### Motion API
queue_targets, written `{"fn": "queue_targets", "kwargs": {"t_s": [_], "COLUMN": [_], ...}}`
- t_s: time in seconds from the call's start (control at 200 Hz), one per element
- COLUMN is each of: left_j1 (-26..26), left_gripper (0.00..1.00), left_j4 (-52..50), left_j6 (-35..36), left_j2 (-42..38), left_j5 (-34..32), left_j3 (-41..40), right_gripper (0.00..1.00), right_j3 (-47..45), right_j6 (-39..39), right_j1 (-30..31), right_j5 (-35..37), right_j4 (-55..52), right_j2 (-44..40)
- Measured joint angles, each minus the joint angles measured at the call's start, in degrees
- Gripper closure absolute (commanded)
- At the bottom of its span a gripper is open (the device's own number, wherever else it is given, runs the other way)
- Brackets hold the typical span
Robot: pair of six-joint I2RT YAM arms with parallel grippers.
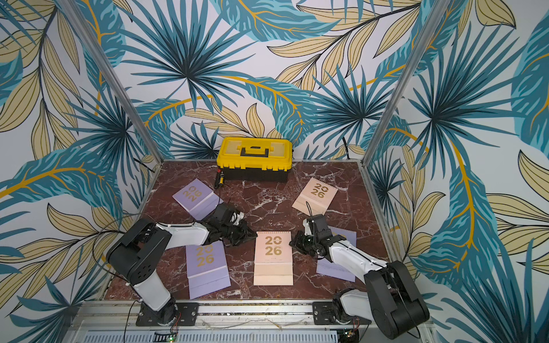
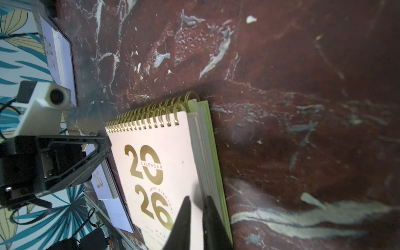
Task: Stack the calendars
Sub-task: Adjust the calendar at the calendar, then move the calendar to the center of the board.
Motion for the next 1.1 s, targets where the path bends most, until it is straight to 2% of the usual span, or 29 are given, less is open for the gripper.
{"fn": "queue_targets", "kwargs": {"t_s": [0.12,0.36,0.471,0.571,0.841,1.096], "left_j1": [0.3,2.4,3.5,4.2,7.0,8.7], "left_gripper": [0.67,0.61,0.58,0.57,0.55,0.43], "left_j4": [0.3,-0.8,-5.7,-13.7,-42.7,-57.6], "left_j6": [0.1,0.5,2.6,5.5,14.2,13.5], "left_j2": [-0.1,-4.6,-9.2,-14.1,-31.3,-48.5], "left_j5": [0.4,0.2,-1.2,-3.7,-16.2,-25.3], "left_j3": [0.0,-0.2,-0.2,0.2,2.1,-4.9], "right_gripper": [0.61,0.57,0.57,0.56,0.56,0.56], "right_j3": [2.3,8.1,10.4,13.0,21.6,29.5], "right_j6": [-1.0,-3.9,-4.1,-3.2,2.8,7.6], "right_j1": [0.0,0.1,1.2,5.9,21.6,32.0], "right_j5": [0.3,4.9,7.8,10.8,15.0,13.3], "right_j4": [-2.5,-12.9,-16.9,-19.1,-16.2,-5.6], "right_j2": [-0.6,-7.8,-10.3,-10.1,1.0,17.5]}}
